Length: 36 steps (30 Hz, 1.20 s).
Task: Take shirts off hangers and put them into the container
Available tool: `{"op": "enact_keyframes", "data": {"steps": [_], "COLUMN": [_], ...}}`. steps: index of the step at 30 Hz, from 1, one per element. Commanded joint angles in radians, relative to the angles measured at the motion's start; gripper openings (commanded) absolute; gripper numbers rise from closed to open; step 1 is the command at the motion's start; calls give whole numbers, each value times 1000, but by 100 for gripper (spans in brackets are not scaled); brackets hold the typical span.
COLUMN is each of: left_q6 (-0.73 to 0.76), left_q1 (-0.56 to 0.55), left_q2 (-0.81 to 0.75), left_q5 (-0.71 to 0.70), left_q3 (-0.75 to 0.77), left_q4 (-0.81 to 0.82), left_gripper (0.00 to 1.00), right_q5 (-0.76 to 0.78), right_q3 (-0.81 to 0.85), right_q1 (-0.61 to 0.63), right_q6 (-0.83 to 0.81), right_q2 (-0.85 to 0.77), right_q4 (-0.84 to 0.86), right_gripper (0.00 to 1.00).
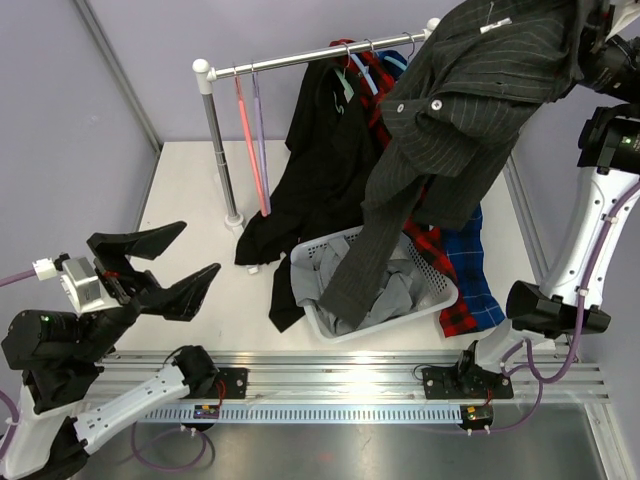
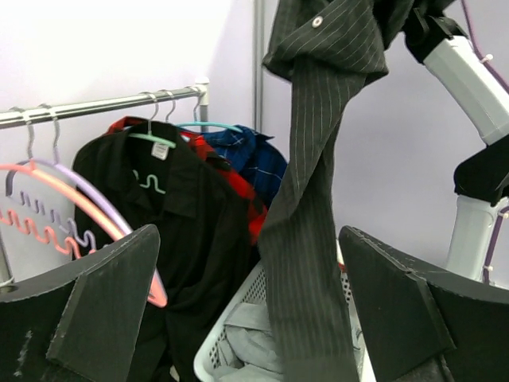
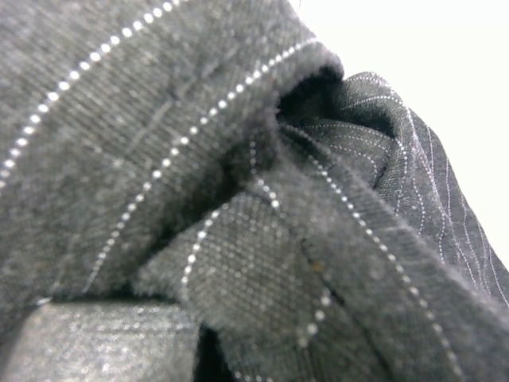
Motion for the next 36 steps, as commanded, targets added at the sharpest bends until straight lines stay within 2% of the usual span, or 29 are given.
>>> {"op": "enact_keyframes", "data": {"steps": [1,2,3,7,8,10,11,12,14,18,19,20,21,22,23,24,25,26,27,29,33,36], "left_q6": [-16,-17,-24,-33,-34,-39,-42,-45,-53,-70,-74,-76,-77,-77,-77,-77,-70,-67,-61,-51,-50,-53], "left_q1": [-4,-4,-4,-4,-4,-4,-4,-4,-4,-4,-4,-4,-4,-4,-4,-4,-4,-4,-4,-4,-4,-4], "left_q2": [-38,-53,-61,-84,-87,-90,-90,-90,-92,-101,-107,-109,-115,-116,-124,-128,-133,-136,-136,-129,-102,-86], "left_q5": [-62,-73,-77,-96,-100,-105,-108,-108,-110,-114,-114,-116,-119,-125,-128,-136,-142,-146,-148,-151,-140,-133], "left_q3": [-21,-29,-39,-72,-78,-94,-99,-104,-110,-107,-105,-104,-104,-102,-105,-108,-113,-127,-134,-156,-170,-179], "left_q4": [-23,-29,-30,-39,-38,-36,-32,-30,-30,-52,-67,-78,-90,-110,-119,-133,-136,-136,-129,-116,-110,-118], "left_gripper": [99,99,99,99,99,99,99,99,99,99,99,99,99,99,99,99,99,99,99,99,99,99], "right_q5": [26,26,23,-16,-20,-16,-7,3,24,33,36,43,53,70,79,110,157,224,357,453,662,731], "right_q3": [85,70,30,-105,-129,-168,-175,-180,-217,-365,-442,-474,-504,-536,-603,-631,-672,-697,-729,-871,-1122,-1255], "right_q1": [-9,-9,-4,60,80,154,177,204,246,249,249,249,249,251,252,255,266,330,361,431,491,531], "right_q6": [269,322,385,374,340,166,97,-14,-68,-129,-190,-401,-538,-664,-905,-1040,-1173,-1381,-1456,-1542,-1544,-1542], "right_q2": [31,31,28,-48,-65,-110,-121,-130,-142,-170,-183,-200,-235,-249,-265,-276,-274,-271,-265,-269,-340,-368], "right_q4": [222,339,382,433,369,232,74,10,-67,-67,-166,-275,-396,-613,-717,-830,-1068,-1160,-1272,-1284,-1158,-1098], "right_gripper": [0,0,0,0,0,0,0,0,0,0,0,0,0,0,0,0,0,0,0,0,0,1]}}
